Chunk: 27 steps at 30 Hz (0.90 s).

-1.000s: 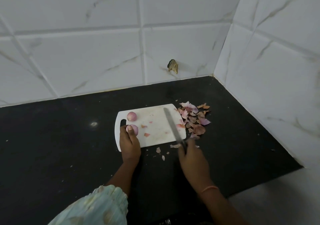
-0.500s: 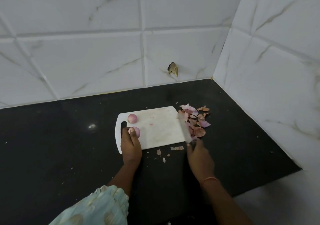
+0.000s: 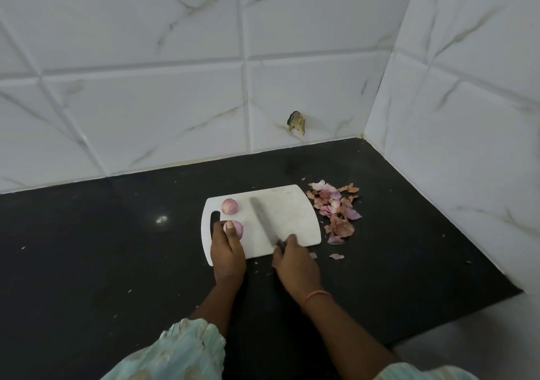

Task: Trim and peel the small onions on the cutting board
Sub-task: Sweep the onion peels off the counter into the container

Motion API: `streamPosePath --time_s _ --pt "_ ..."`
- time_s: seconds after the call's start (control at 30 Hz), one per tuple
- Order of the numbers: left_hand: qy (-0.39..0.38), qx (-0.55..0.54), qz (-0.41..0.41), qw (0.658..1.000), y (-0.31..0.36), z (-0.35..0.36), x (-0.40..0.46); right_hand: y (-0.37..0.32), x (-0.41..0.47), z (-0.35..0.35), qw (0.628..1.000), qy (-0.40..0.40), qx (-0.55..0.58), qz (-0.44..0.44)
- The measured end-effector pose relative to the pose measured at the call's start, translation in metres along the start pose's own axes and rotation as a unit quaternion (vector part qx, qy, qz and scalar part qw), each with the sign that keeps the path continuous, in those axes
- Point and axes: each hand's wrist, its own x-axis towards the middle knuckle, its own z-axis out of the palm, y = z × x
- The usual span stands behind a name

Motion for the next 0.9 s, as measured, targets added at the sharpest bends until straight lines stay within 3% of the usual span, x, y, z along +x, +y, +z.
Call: streamPosePath --time_s 0.17,0.27,0.43,0.6,0.67,0.9 --pt "0.001 -0.002 -0.001 1.000 -0.002 0.001 0.000 0.059 0.019 -0.042 0.988 0.089 0.055 0.111" --pt "0.002 -0.003 0.002 1.000 -0.001 0.001 0.002 0.078 0.008 -0.054 0.987 0.125 0.065 0.074" --pt "-0.004 0.002 -0.005 1.000 -0.004 0.001 0.001 0.077 -0.012 -0.040 0.991 0.130 -0.012 -0.005" --pt "-0.027 -0.001 -0.026 0.999 0.003 -0.001 -0.001 0.041 0.004 -0.033 0.976 0.071 0.205 0.009" --pt "-0.016 -0.004 -0.034 0.999 0.005 -0.003 -0.001 0.017 0.015 -0.023 0.969 0.049 0.240 0.009" --pt "-0.028 0.045 -0.026 0.998 0.002 0.000 0.004 -0.021 0.046 0.021 0.998 0.016 0.054 -0.039"
